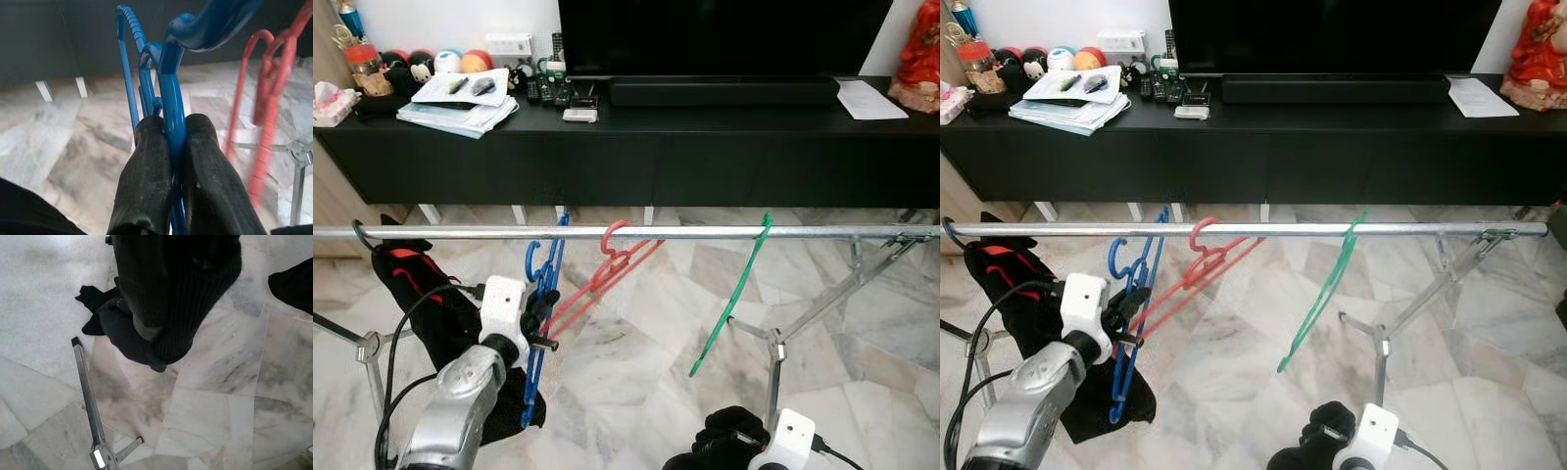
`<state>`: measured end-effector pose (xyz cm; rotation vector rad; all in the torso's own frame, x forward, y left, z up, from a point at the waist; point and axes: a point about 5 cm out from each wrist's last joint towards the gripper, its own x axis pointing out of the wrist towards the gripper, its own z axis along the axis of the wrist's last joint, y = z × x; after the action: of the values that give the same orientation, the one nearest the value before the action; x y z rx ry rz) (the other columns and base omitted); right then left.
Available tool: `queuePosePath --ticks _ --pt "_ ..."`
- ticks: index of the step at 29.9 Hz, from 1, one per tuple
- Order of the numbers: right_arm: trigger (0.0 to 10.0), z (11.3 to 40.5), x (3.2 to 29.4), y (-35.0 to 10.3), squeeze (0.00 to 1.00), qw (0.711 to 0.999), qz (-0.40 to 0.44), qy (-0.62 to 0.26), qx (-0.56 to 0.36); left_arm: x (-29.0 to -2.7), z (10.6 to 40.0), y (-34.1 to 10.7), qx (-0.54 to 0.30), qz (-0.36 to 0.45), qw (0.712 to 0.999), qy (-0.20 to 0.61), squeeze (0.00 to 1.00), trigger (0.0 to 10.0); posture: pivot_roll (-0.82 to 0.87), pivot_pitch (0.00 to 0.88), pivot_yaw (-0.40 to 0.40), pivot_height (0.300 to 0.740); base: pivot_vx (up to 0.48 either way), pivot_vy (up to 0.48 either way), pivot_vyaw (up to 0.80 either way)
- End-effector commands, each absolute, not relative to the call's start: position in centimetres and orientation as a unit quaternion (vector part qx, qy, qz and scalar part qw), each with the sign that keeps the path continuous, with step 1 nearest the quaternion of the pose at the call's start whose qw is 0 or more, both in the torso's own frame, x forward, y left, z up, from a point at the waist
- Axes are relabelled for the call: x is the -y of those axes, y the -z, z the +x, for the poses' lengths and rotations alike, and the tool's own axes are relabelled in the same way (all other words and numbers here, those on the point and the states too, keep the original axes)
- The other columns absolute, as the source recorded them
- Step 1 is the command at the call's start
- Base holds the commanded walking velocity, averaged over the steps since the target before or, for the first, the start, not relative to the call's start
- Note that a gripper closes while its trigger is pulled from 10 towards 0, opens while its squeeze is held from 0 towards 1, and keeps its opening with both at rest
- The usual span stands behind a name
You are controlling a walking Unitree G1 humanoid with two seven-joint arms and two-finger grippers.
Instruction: Hang hanger
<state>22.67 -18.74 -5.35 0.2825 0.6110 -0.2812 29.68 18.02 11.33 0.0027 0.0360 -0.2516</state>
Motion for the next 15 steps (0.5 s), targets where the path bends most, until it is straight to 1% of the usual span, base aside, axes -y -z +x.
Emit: queuePosePath --ticks 1,3,5,8,9,12,13,14,15 --pt "10.0 21.9 18.8 5.9 0.00 0.928 0.142 0.142 -0.313 -18.6 29.2 -11.6 -0.005 0.030 0.992 0.121 0.00 0.0 -0.02 0.153 0.024 0.740 0.000 0.000 0.00" --pt "10.0 21.9 18.8 5.9 0.00 0.928 0.142 0.142 -0.313 -18.6 29.2 -11.6 -0.005 0.030 0.992 0.121 0.00 0.0 -0.02 0.153 0.024 0.740 0.000 0.000 0.00" --pt "10.0 21.9 18.7 5.9 0.00 0.928 0.141 0.139 -0.315 -19.0 28.4 -11.0 -0.013 0.042 0.992 0.122 0.00 0.0 -0.02 0.152 0.022 0.740 0.000 0.000 0.00" --pt "10.0 21.8 18.7 6.0 0.00 0.928 0.140 0.139 -0.317 -19.1 28.0 -10.5 -0.021 0.060 0.990 0.127 0.00 0.0 -0.02 0.151 0.020 0.740 0.000 0.000 0.00" --pt "10.0 21.8 18.7 6.0 0.00 0.928 0.140 0.139 -0.317 -19.1 27.8 -9.9 -0.034 0.084 0.987 0.131 0.00 0.6 -0.02 0.150 0.020 0.740 0.000 0.000 0.00" --pt "10.0 21.7 18.8 6.0 0.00 0.927 0.139 0.140 -0.319 -19.5 27.2 -8.5 -0.057 0.112 0.982 0.140 0.00 0.9 -0.03 0.149 0.019 0.740 0.000 0.000 0.00" --pt "10.0 21.7 18.8 6.1 0.00 0.927 0.139 0.140 -0.319 -19.6 27.0 -8.1 -0.064 0.113 0.982 0.138 0.00 1.7 -0.02 0.147 0.019 0.740 0.000 0.000 0.00" --pt "10.0 21.7 18.8 6.1 0.00 0.927 0.139 0.140 -0.320 -19.8 26.8 -7.7 -0.070 0.117 0.981 0.138 0.00 2.9 -0.02 0.147 0.019 0.740 0.000 0.000 0.00" --pt "10.0 21.6 18.8 6.1 0.00 0.927 0.139 0.140 -0.320 -20.0 26.5 -7.1 -0.081 0.127 0.979 0.138 0.00 9.2 -0.03 0.147 0.018 0.740 0.000 0.000 0.00"
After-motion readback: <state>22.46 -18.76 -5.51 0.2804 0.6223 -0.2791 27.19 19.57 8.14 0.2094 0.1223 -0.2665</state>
